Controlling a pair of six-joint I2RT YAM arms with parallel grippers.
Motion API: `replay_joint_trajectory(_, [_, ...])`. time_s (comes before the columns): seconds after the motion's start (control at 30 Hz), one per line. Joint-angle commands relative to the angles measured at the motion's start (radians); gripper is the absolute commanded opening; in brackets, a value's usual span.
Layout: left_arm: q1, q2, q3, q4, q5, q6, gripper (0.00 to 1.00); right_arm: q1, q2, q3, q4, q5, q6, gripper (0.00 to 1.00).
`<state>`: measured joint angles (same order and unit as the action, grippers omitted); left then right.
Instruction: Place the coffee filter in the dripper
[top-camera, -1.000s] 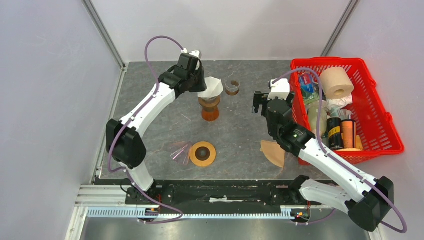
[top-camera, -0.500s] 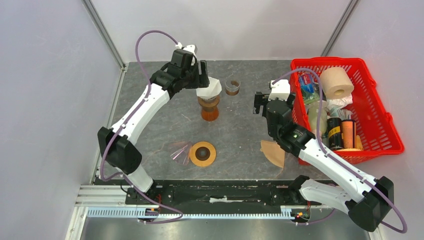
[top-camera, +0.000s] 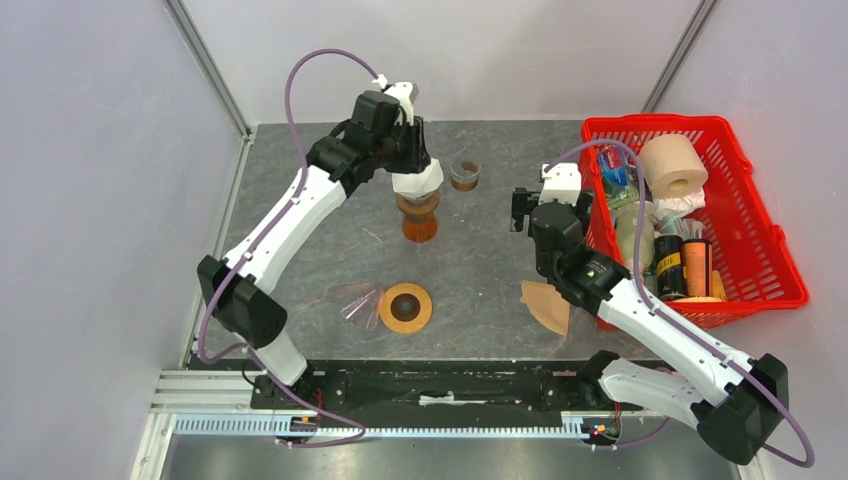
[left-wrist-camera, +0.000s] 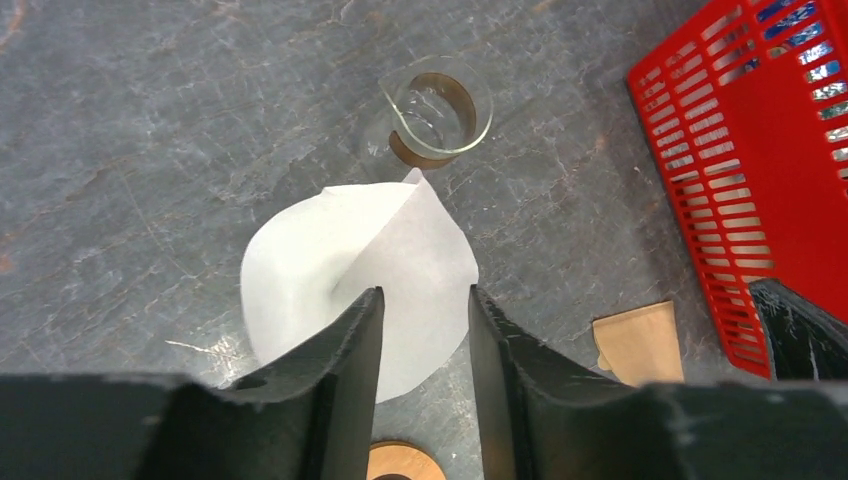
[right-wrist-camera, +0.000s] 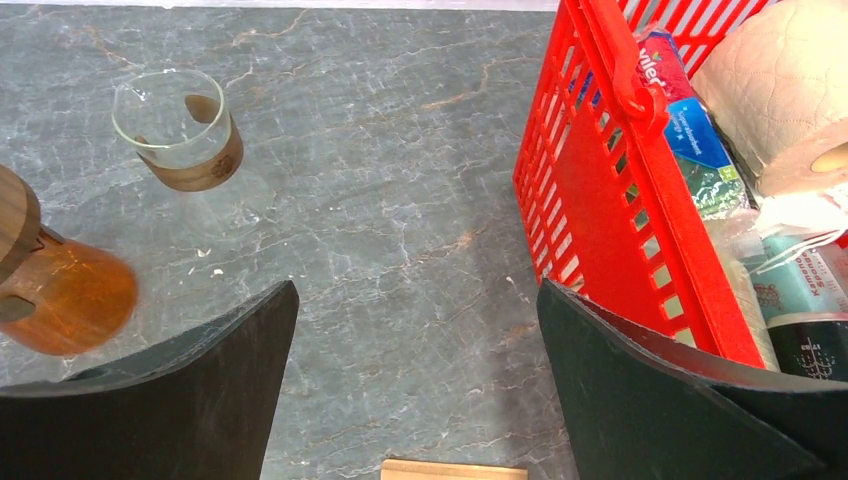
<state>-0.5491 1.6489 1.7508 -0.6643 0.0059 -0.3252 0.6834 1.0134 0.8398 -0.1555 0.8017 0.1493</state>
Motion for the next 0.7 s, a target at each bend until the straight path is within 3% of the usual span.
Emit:
replay_joint_trajectory(0.0, [-0.011,0.076,0.066,-0.047,0.001,0.061,0.39,0.001,-0.022,-0.011,-0.004,0.046,0.017,0.97])
replay_joint_trajectory(0.27, [-0.012,0.186,0.139,-0.127,-0.06,0.098,0.26,0.0,-0.016,-0.024,-0.019,0.059,0.014,0.97])
replay_joint_trajectory(0.67, [-0.011,0.27,0.173,-0.169,-0.063,0.107,0.22,-0.001,-0.023,-0.039,-0.03,0.078,0.011,0.97])
